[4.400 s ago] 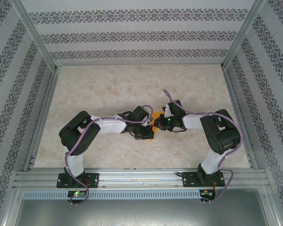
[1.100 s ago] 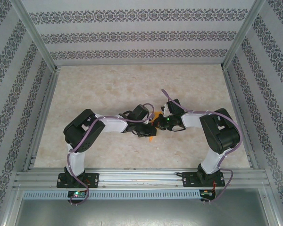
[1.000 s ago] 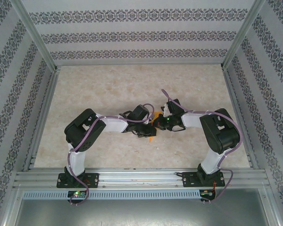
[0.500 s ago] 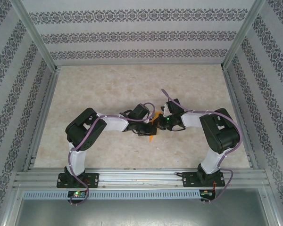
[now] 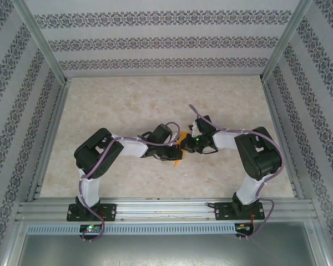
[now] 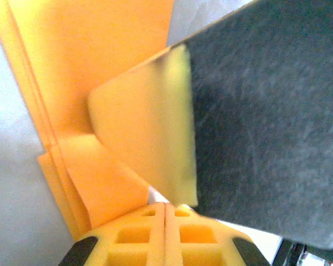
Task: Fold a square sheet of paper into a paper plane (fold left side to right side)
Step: Fold the wing for the fifth time at the center of the table.
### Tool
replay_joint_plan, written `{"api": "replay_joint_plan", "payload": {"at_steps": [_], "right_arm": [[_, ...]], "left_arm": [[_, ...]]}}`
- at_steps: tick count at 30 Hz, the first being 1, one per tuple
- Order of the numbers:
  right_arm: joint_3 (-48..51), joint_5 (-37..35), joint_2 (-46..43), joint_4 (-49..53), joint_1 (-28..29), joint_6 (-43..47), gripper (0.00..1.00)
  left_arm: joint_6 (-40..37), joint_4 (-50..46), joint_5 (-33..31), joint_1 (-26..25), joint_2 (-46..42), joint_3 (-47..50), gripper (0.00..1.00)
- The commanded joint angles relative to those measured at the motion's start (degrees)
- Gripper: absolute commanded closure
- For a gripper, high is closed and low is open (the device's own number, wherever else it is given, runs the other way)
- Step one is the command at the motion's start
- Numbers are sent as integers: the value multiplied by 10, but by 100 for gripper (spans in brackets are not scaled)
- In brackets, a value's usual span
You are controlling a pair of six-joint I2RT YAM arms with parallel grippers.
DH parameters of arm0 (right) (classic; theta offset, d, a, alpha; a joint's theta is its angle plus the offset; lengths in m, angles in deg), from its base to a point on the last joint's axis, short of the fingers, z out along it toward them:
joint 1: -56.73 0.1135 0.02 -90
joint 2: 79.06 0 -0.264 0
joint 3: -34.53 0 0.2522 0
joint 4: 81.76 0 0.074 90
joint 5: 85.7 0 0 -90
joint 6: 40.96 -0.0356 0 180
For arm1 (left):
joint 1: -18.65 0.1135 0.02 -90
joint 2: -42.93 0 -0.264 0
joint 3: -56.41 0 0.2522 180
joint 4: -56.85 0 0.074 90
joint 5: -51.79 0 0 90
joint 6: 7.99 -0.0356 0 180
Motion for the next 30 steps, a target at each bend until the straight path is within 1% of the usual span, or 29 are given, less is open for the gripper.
{"api": "replay_joint_plan", "payload": {"at_steps": [1,9,14,19,23,27,30], "right_arm": [[22,-95,45,85,6,16,100],[20,-95,46,88,6,16,100],[19,-95,46,89,6,16,100],[19,-93,44,88,7,16,100],[22,-79,38,78,8,8,100],[20,-70,27,71,14,-2,100],[17,-69,24,70,17,-6,100]], "left_arm": [[-14,-53,13,1,-8,38,100],[-45,-91,20,-15,-35,59,100],[-70,-122,13,-20,-51,73,100],[-66,-118,8,-21,-74,101,100],[-58,-105,-1,-19,-125,122,100],[-51,-100,-1,-8,-172,121,100],[-49,-91,8,-4,-175,105,100]]}}
